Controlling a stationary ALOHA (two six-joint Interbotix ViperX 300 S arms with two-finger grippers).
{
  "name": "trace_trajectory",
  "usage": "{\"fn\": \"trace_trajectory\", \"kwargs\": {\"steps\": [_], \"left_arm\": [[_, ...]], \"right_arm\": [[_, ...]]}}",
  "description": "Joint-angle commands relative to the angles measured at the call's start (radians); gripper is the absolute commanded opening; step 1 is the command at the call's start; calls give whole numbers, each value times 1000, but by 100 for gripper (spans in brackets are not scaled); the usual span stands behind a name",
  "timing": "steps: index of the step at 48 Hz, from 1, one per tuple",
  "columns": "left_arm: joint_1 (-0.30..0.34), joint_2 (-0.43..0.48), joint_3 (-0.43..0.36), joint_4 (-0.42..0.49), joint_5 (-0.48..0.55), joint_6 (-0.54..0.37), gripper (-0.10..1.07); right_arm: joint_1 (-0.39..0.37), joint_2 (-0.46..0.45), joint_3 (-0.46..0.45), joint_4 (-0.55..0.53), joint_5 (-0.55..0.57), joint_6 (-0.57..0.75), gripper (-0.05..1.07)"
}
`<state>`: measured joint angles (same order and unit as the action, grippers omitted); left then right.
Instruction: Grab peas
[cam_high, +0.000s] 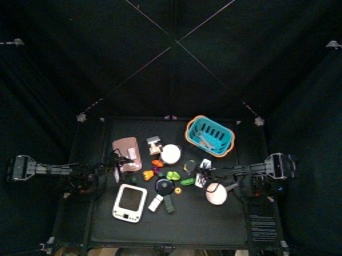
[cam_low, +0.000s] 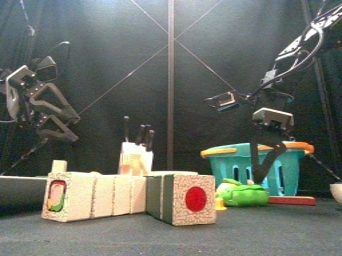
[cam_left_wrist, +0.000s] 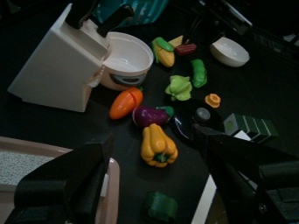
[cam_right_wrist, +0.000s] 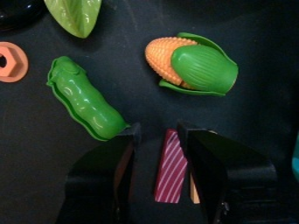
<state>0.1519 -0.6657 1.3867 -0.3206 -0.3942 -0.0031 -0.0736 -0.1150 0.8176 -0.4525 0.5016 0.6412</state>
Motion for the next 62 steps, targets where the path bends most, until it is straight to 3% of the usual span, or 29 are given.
{"fn": "trace_trajectory", "kwargs": {"steps": [1, 37, 54, 62], "left_arm": [[-5, 2, -20, -8, -5, 0, 102], [-21, 2, -21, 40, -3, 3, 102], [-21, 2, -18, 44, -5, 3, 102], [-21, 2, -17, 44, -3, 2, 102]], "right_arm": [[0, -29, -20, -3, -5, 0, 76], [0, -29, -44, -23, -34, -3, 76], [37, -26, -48, -34, -54, -6, 76], [78, -15, -46, -63, -118, -6, 77]]}}
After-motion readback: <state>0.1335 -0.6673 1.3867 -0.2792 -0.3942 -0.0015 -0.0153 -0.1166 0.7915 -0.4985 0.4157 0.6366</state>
